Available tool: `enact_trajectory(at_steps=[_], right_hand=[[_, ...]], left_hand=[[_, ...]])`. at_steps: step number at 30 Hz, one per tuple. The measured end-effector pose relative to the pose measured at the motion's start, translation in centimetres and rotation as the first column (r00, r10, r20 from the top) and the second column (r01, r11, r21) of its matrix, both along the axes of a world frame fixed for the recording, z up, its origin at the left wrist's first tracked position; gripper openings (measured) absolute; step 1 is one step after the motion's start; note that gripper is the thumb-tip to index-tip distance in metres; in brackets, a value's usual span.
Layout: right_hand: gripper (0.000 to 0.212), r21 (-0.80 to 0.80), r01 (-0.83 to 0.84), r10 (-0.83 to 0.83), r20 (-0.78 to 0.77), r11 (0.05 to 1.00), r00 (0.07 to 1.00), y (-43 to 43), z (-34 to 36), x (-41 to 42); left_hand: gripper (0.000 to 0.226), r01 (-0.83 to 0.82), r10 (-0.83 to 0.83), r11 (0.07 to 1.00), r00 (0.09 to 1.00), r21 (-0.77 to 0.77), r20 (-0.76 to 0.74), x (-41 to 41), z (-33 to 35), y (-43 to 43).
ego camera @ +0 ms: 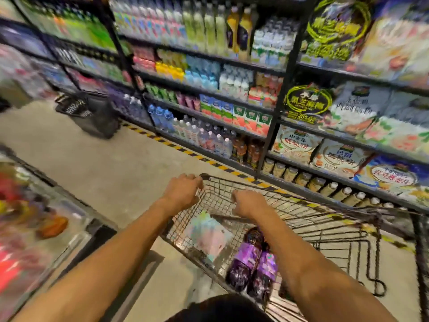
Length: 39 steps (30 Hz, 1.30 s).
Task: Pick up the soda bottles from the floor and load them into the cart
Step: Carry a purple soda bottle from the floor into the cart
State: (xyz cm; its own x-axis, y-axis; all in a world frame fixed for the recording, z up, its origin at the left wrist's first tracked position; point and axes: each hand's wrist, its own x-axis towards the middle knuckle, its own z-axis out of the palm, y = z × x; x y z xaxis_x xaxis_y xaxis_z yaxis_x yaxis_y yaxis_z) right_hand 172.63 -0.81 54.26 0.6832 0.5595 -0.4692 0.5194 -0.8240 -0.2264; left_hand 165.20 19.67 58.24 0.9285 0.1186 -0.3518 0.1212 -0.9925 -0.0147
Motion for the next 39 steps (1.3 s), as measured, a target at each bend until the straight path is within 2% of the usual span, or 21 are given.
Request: enact_trajectory(at_steps=[3, 6, 10, 13, 16, 21, 25, 29, 34, 39], right_hand=[[0.026, -0.012, -0.137, 0.138, 0.033, 0.990, 0.990, 3.0, 2.7, -0.7], [0.034, -0.018, -0.297, 0.297, 0.107, 0.955, 0.949, 7.1, 5.3, -2.8], [0.031, -0.072, -0.501, 0.504, 0.202, 0.863, 0.840, 13.6, 8.6, -8.2], [0.032, -0.101, -0.638, 0.640, 0.252, 0.764, 0.726, 18.9, 10.9, -14.9], [0.038, -0.086, -0.774, 0.763, 0.261, 0.628, 0.591, 23.7, 12.6, -23.7], [0.052, -0.110, -0.942, 0.917, 0.288, 0.317, 0.275, 26.7, 12.4, -40.9], [0.039, -0.157, -0.983, 0.956, 0.290, 0.091, 0.042, 26.2, 12.1, -52.6], [0.029, -0.206, -0.977, 0.951, 0.285, -0.061, -0.119, 26.6, 11.6, -60.8], [0.042, -0.222, -0.950, 0.915, 0.291, -0.219, -0.279, 28.6, 12.8, -71.3], [0.031, -0.189, -0.890, 0.848, 0.273, -0.416, -0.454, 30.0, 13.1, -82.4]], left_hand=[[0.043, -0.104, 0.104, 0.995, 0.994, 0.004, 0.038, -3.3, 2.0, 1.3], [0.041, -0.225, 0.226, 0.973, 0.974, -0.045, 0.012, -8.3, 4.1, 3.2], [0.041, -0.420, 0.418, 0.906, 0.907, 0.055, 0.044, -17.5, 7.2, 5.9], [0.047, -0.572, 0.561, 0.813, 0.820, 0.110, 0.111, -26.5, 9.3, 7.3], [0.047, -0.736, 0.722, 0.672, 0.676, 0.082, 0.144, -37.0, 10.7, 7.6], [0.052, -0.917, 0.910, 0.398, 0.398, 0.021, 0.113, -53.9, 10.7, 5.3], [0.044, -0.976, 0.971, 0.216, 0.216, 0.012, 0.098, -65.9, 10.2, 1.9], [0.042, -1.000, 0.995, 0.002, 0.004, 0.026, 0.103, -76.8, 10.1, -1.1], [0.034, -0.963, 0.952, -0.268, -0.261, 0.021, 0.160, -87.7, 10.2, -6.4], [0.023, -0.879, 0.867, -0.473, -0.476, -0.060, 0.144, -95.3, 9.4, -10.5]])
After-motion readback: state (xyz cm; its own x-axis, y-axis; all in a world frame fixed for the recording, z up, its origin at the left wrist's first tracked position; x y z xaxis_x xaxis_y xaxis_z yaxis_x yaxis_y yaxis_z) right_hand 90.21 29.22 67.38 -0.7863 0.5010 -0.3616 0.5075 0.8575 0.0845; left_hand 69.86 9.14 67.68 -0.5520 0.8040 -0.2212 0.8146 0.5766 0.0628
